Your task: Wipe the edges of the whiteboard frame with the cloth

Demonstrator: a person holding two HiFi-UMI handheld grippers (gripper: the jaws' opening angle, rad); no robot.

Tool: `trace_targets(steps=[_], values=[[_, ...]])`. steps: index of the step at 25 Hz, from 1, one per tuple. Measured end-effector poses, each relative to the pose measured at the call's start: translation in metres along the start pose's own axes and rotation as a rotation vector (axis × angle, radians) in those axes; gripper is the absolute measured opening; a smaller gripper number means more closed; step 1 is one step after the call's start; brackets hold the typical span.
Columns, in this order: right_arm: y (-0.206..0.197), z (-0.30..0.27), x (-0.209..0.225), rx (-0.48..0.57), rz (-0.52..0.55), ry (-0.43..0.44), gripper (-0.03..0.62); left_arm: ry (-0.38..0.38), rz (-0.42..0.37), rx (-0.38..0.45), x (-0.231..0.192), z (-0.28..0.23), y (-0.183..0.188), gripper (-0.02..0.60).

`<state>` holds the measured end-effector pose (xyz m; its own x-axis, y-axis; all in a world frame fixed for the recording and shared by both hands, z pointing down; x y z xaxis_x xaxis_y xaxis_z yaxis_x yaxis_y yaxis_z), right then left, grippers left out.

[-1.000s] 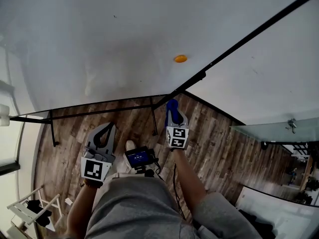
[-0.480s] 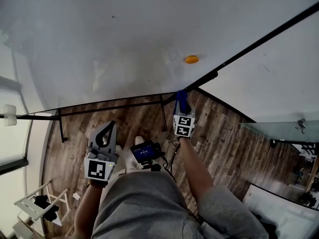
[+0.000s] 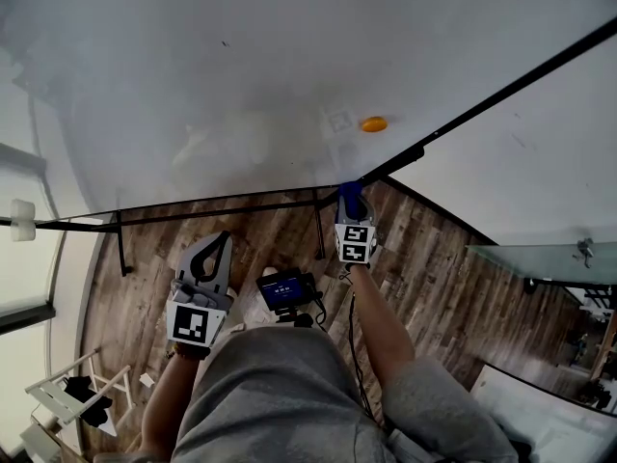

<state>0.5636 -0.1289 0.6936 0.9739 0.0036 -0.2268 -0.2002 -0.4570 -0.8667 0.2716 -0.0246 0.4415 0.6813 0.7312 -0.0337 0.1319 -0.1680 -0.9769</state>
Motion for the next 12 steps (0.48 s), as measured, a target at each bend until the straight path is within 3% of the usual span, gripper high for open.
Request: trace_targets(steps=[12], values=[[0.0060, -0.0016, -0.0054, 0.011, 0.018, 0.061, 0.097, -0.005, 0.014, 0.003, -0.0045, -0.0082, -0.0029, 0.008]])
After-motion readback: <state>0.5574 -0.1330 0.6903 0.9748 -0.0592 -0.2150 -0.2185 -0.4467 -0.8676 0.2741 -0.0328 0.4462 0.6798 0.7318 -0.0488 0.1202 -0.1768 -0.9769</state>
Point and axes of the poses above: the fingertips, and each gripper's own axes: z backward along the fingers, x to its right, y out of its top, the point moved 2 cm from there along z, backward along the fingers, and after that the axes turned 14 degrees about -y, right-handed, at the moved point
